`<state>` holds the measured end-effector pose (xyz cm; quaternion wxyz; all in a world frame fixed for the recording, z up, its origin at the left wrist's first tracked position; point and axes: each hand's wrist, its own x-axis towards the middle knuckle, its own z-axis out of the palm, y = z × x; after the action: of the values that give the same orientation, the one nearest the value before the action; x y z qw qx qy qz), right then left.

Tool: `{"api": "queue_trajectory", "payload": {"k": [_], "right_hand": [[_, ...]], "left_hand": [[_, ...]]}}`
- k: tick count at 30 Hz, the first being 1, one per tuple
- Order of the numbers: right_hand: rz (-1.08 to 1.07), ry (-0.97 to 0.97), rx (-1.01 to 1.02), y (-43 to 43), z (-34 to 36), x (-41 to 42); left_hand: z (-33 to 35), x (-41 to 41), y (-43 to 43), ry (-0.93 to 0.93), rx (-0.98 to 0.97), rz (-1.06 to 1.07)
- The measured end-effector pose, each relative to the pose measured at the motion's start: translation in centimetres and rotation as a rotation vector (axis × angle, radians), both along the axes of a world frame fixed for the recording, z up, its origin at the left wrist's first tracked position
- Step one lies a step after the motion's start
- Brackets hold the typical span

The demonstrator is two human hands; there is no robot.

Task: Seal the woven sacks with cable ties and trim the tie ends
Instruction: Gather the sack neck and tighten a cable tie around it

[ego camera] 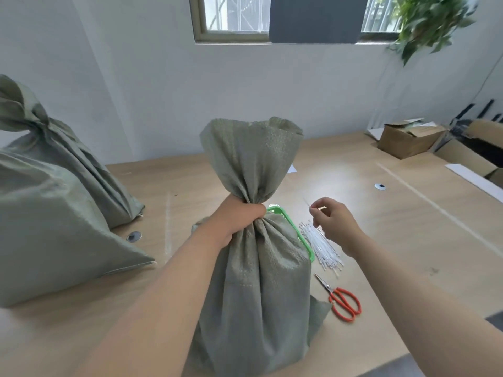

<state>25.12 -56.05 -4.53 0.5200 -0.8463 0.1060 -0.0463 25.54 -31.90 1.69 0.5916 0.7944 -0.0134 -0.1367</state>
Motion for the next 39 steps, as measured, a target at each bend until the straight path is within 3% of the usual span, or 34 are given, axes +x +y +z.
{"api": "queue_trajectory", "payload": {"k": [9, 12, 17, 21, 28, 33, 39], "right_hand": [[0.154, -0.018, 0.132, 3.6, 5.5, -2.0], [0.217, -0.035, 0.058, 4.5, 6.5, -1.7], [0.340, -0.070, -0.224, 6.1, 7.5, -1.6], [0.417, -0.149, -0.236, 7.2, 6.8, -1.3], [0.411, -0.159, -0.123, 7.6, 5.6, -0.6], [0.351, -0.179, -0.181, 7.5, 5.5, -0.7], [0.334, -0.209, -0.107, 7.9, 4.6, -0.7]], "left_hand": [[0.4, -2.2, 1.0, -0.039, 0.009, -0.012], [0.8, -2.8, 1.0, -0.072, 0.025, 0.024], [1.6, -3.1, 0.5, -0.221, 0.256, 0.089], [1.3, -3.2, 0.1, -0.271, 0.297, 0.077], [2.2, -3.1, -0.1, -0.241, 0.336, -0.002], [2.7, -2.6, 0.6, -0.208, 0.377, 0.005], [3.4, -2.1, 0.9, -0.211, 0.454, -0.001]]}}
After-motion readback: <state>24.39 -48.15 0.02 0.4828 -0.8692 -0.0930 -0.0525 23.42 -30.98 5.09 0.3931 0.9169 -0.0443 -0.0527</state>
